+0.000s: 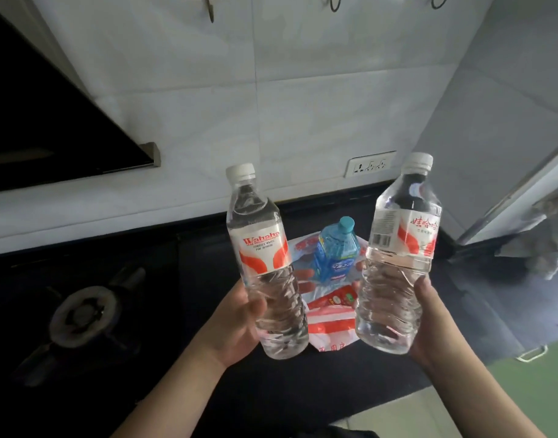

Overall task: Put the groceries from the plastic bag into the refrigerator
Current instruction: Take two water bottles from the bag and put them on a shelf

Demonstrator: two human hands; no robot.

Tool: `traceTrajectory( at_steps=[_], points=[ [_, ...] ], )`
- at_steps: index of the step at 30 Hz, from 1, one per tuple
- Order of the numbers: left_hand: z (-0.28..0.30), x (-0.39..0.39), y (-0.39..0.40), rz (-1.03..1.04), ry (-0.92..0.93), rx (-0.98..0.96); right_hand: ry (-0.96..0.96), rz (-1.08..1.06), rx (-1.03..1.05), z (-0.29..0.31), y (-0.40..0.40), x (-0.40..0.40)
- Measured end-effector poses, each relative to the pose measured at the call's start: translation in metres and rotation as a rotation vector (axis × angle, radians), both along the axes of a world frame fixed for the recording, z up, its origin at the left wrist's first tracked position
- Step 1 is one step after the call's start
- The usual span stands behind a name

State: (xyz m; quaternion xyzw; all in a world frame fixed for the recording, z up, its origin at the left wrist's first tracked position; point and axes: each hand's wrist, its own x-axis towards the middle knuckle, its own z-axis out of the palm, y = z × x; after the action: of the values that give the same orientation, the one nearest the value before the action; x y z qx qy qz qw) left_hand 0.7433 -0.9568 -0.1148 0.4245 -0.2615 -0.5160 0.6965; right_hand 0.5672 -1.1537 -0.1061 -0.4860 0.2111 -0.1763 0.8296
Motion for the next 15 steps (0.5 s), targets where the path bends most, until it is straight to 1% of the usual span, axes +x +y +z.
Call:
traceTrajectory(
  at_steps=[3, 5, 11, 15],
  points=[
    [0.008, -0.003, 0.009, 0.061, -0.099, 0.013, -0.031, 0.066, 0.035, 0.003, 0.012, 0.002],
    [0.014, -0.007, 0.017, 0.138, -0.166, 0.05, -0.035, 0.079, 0.003, 0.006, 0.017, 0.002],
    [0.025, -0.029, 0.042, 0.39, -0.36, 0.162, 0.035, 0.19, -0.275, 0.012, 0.017, 0.0],
    [0.028, -0.058, 0.051, 0.617, -0.396, 0.249, 0.03, 0.261, -0.501, 0.026, 0.013, 0.0]
  ],
)
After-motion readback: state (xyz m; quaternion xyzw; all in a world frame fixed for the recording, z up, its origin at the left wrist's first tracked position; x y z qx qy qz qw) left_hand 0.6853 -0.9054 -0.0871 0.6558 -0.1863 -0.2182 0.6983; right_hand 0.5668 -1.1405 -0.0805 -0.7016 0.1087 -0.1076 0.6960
